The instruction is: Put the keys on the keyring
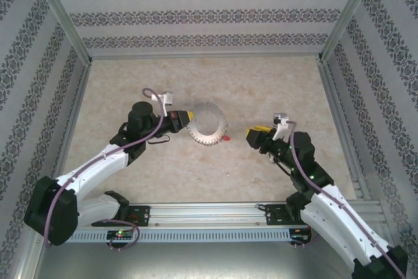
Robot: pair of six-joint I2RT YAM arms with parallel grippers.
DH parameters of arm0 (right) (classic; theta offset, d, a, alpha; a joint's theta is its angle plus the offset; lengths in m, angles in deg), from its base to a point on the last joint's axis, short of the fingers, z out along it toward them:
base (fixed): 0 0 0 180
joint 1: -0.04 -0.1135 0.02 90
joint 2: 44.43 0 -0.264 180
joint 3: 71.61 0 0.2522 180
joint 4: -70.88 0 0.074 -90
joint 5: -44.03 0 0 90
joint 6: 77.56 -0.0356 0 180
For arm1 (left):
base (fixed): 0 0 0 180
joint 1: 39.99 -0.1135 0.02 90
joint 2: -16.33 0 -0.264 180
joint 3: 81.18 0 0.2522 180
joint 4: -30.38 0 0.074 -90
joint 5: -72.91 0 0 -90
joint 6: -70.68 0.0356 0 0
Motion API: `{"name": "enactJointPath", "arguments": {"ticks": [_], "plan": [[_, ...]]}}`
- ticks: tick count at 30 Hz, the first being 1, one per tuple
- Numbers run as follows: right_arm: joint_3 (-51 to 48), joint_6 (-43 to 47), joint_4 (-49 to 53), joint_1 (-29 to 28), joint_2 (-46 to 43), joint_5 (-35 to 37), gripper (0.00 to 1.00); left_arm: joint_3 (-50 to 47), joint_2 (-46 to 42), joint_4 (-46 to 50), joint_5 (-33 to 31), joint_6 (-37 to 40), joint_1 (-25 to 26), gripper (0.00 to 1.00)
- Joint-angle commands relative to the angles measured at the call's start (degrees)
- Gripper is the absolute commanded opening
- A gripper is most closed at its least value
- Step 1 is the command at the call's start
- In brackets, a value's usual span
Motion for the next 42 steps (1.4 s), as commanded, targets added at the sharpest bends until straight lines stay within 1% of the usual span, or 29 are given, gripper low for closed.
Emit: {"name": "enactJointPath", "arguments": {"ticks": [1,4,7,11,14,16,17,20,26,28,36,42], "plan": [[-2.26,5.83,-2.81,0.51,-4.07,1.14,0.46,3.05,-1.58,-9.36,5.42,-1.80,-1.30,0.00],[-2.17,12.33,-3.55,0.08,-4.96,-4.00,0.39,6.92,-0.85,-8.20,10.45,2.32,-1.35,0.00],[-1.61,19.83,-3.56,-1.82,-4.31,-7.10,0.31,11.28,-0.24,-1.14,12.64,8.61,-1.35,0.00],[-1.31,30.50,-3.61,-7.31,-3.34,-3.52,0.22,14.33,0.62,1.28,14.54,13.43,-1.52,0.00],[-1.02,37.10,-4.33,-11.38,-2.13,0.55,0.19,15.97,0.90,3.36,14.42,15.90,-1.49,0.00],[-1.03,40.14,-5.05,-12.84,-1.22,1.65,0.19,16.75,0.95,4.17,14.73,17.18,-1.46,0.00],[0.49,41.52,-5.35,-13.37,-0.69,1.57,0.18,17.23,0.99,4.55,14.63,17.50,-1.49,0.00],[1.56,44.03,-6.34,-14.06,0.81,0.46,0.18,17.88,1.12,4.45,14.41,18.06,-1.46,0.00],[2.42,45.79,-9.08,-15.49,4.07,-1.82,0.17,18.69,2.00,2.74,14.21,17.43,-1.51,0.00],[2.35,46.04,-10.20,-16.01,5.08,-1.30,0.14,18.85,2.35,2.40,14.21,17.19,-1.47,0.00],[2.83,47.59,-12.57,-18.37,7.46,0.88,0.14,18.76,2.77,1.61,14.13,16.22,-1.53,0.00],[3.57,49.01,-14.12,-19.88,10.03,4.16,0.17,18.17,2.60,0.65,14.04,15.34,-1.56,0.00]]}}
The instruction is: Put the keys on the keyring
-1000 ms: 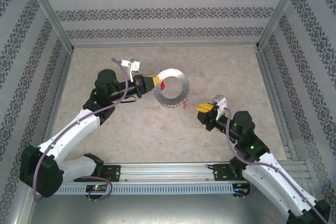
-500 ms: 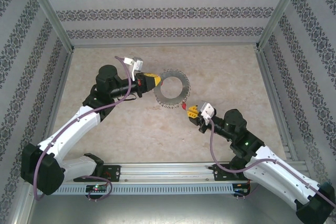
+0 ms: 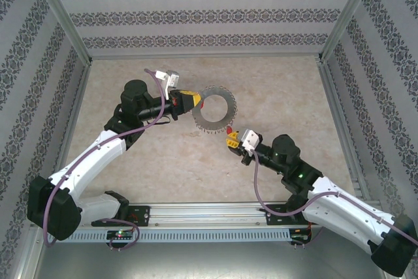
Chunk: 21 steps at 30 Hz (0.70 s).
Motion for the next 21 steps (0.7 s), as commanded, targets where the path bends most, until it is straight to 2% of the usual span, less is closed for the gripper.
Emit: {"name": "enactJointPath", "arguments": {"ticks": [1,5,18,21], "plan": [[2.16,2.05,-2.98,-1.00,1.17,2.85,0.17,1.73,-0.57,-4.43,1.04,-0.68,-0.43,0.00],[2.06,2.36,-3.04,-1.73,2.67,6.52,0.18,1.51,-0.88,-4.49,0.84,-0.80,-0.40,0.00],[-0.01,1.53,-0.52,-1.93,0.36,9.57,0.20,1.37,-2.76,-2.84,0.55,0.20,-0.41,0.00],[-0.63,1.72,-0.54,-1.90,-1.14,7.75,0.19,1.60,-3.02,-2.62,0.22,0.32,-0.45,0.00]]}}
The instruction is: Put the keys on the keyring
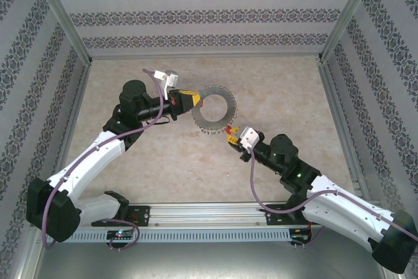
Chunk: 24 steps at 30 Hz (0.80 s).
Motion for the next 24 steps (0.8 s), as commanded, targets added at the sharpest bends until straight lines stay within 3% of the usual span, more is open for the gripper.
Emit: {"name": "enactJointPath", "arguments": {"ticks": [1,7,10,16,24], "plan": [[-0.97,0.28,-0.04,-0.61,-1.79,-0.78,0.19,1.58,-1.96,-2.85,0.44,0.31,-0.42,0.00],[-1.87,1.53,0.35,-0.65,-4.59,4.74,0.18,2.25,-2.27,0.43,1.14,2.75,-0.38,0.00],[-1.72,2.64,1.63,-0.65,-5.55,9.00,0.18,5.01,-2.44,9.22,2.57,10.25,-0.47,0.00],[-1.84,4.50,2.19,-0.64,-6.18,7.37,0.19,20.40,2.33,42.68,2.81,30.84,-0.56,0.00],[-1.76,1.94,-0.44,-0.69,-3.92,-1.67,0.18,28.11,4.71,53.64,3.82,40.37,-0.59,0.00]]}}
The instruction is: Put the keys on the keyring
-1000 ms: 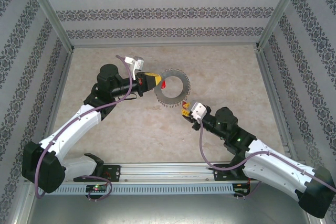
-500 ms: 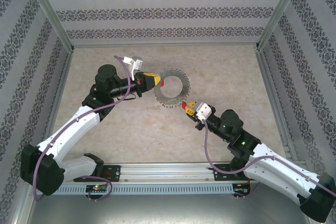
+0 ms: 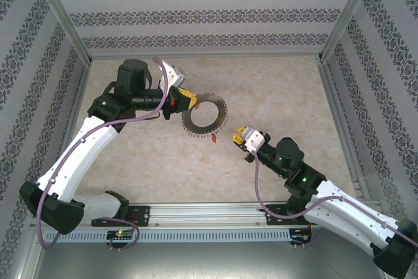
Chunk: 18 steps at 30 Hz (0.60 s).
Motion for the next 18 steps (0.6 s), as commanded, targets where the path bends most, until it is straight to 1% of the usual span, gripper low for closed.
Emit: {"name": "enactJointPath", "arguments": {"ticks": [1,5,9,15,17,18], "plan": [[-0.42,-1.45,-2.68,-0.76,0.97,-5.22,0.17,3.44,0.49,8.47,1.94,7.61,-0.53,0.00],[0.27,-2.42,-3.93,-1.14,3.46,-8.27,0.17,5.64,0.31,10.63,1.76,10.84,-0.54,0.00],[1.15,-2.61,-4.85,-1.90,5.90,-10.26,0.16,5.97,-0.21,9.71,1.53,11.19,-0.57,0.00],[1.57,-1.31,-7.73,-4.17,8.15,-8.07,0.14,5.65,-0.47,9.01,1.33,10.88,-0.60,0.00],[1.95,-0.59,-8.69,-4.70,9.12,-7.77,0.11,5.20,-0.86,8.17,1.26,10.30,-0.60,0.00],[2.14,-0.39,-9.18,-4.94,9.72,-7.81,0.11,4.86,-1.12,7.68,1.23,10.07,-0.61,0.00]]}}
